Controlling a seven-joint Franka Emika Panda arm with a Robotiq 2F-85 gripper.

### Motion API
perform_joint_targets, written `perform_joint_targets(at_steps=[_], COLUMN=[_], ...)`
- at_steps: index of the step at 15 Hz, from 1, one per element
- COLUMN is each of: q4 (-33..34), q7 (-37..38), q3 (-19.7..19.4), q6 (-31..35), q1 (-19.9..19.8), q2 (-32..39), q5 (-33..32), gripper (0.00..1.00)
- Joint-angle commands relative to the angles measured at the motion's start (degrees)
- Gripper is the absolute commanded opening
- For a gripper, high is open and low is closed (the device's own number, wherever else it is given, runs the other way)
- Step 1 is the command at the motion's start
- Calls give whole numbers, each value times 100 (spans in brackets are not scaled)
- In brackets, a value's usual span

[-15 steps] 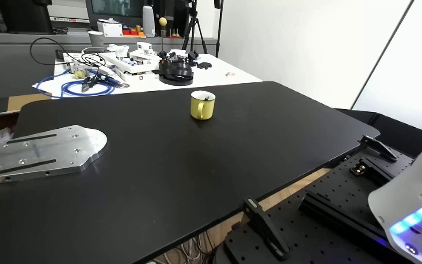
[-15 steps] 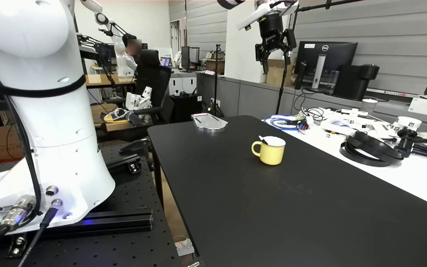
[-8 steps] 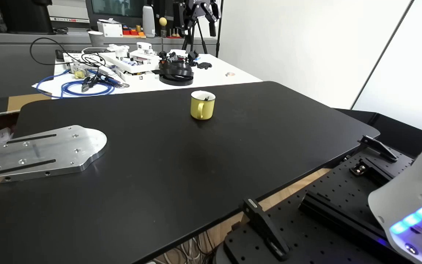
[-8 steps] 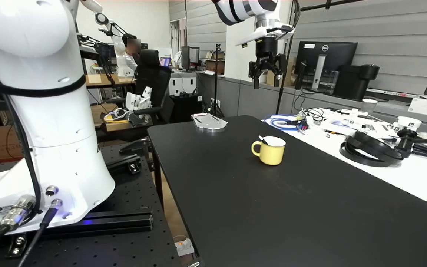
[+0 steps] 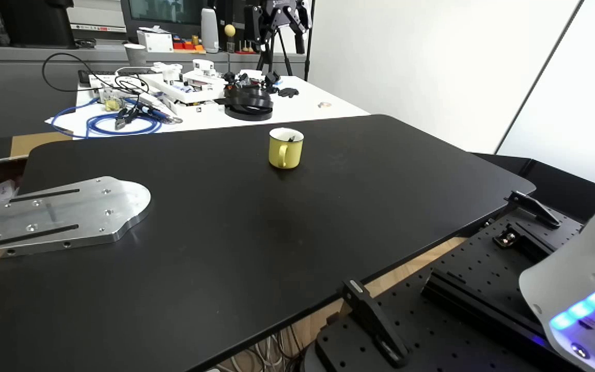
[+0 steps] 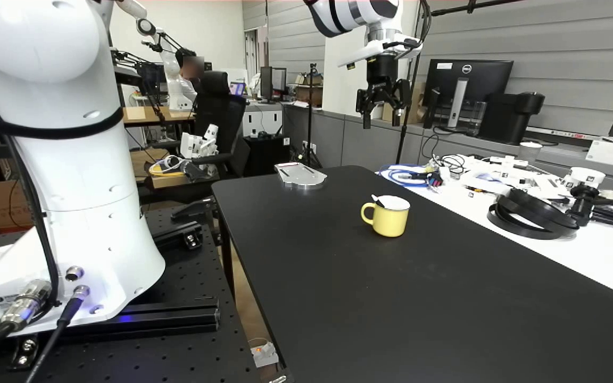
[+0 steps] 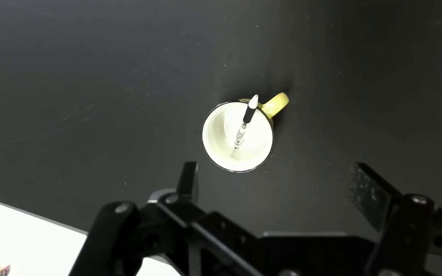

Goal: Remove the pen from the yellow mug cup and put it on the table

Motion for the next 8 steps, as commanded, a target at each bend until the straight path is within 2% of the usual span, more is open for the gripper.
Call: perform_joint_targets(at_steps=[1, 5, 8], q4=[4, -60, -149], q7=[-21, 14, 16], q3=[-115, -170, -243], q6=[106, 244, 591], q1=[88, 102, 85], q2=[57, 245, 411], q5=[3, -11, -10], gripper=[100, 100, 100])
